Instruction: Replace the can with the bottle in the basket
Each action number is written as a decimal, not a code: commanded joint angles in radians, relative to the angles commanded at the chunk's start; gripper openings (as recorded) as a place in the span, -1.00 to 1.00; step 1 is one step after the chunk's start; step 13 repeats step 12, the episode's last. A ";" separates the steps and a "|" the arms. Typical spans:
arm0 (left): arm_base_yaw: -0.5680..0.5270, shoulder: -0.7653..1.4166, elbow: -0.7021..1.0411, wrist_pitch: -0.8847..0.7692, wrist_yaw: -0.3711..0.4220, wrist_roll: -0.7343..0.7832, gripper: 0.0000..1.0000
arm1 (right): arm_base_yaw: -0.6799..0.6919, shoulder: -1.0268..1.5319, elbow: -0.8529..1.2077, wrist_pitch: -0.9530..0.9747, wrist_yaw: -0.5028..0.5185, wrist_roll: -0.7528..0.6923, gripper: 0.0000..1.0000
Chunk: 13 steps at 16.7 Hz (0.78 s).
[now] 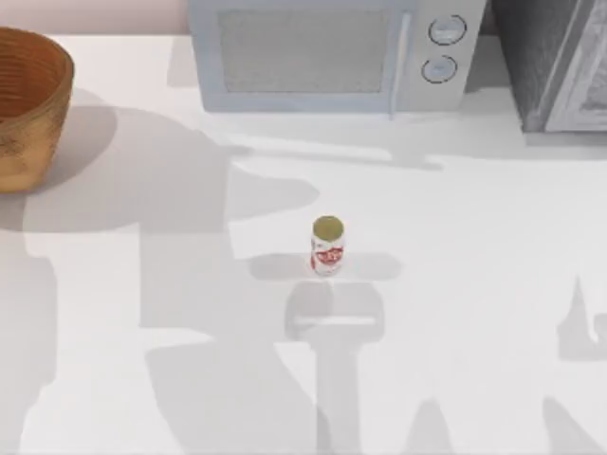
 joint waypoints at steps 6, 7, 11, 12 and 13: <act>0.000 0.000 0.000 0.000 0.000 0.000 0.96 | 0.000 0.000 0.000 0.000 0.000 0.000 1.00; 0.000 0.000 0.000 0.000 0.000 0.000 1.00 | 0.000 0.000 0.000 0.000 0.000 0.000 1.00; 0.000 0.000 0.000 0.000 0.000 0.000 1.00 | 0.000 0.000 0.000 0.000 0.000 0.000 1.00; 0.000 0.000 0.000 0.000 0.000 0.000 1.00 | 0.000 0.000 0.000 0.000 0.000 0.000 1.00; 0.000 0.000 0.000 0.000 0.000 0.000 1.00 | 0.000 0.000 0.000 0.000 0.000 0.000 1.00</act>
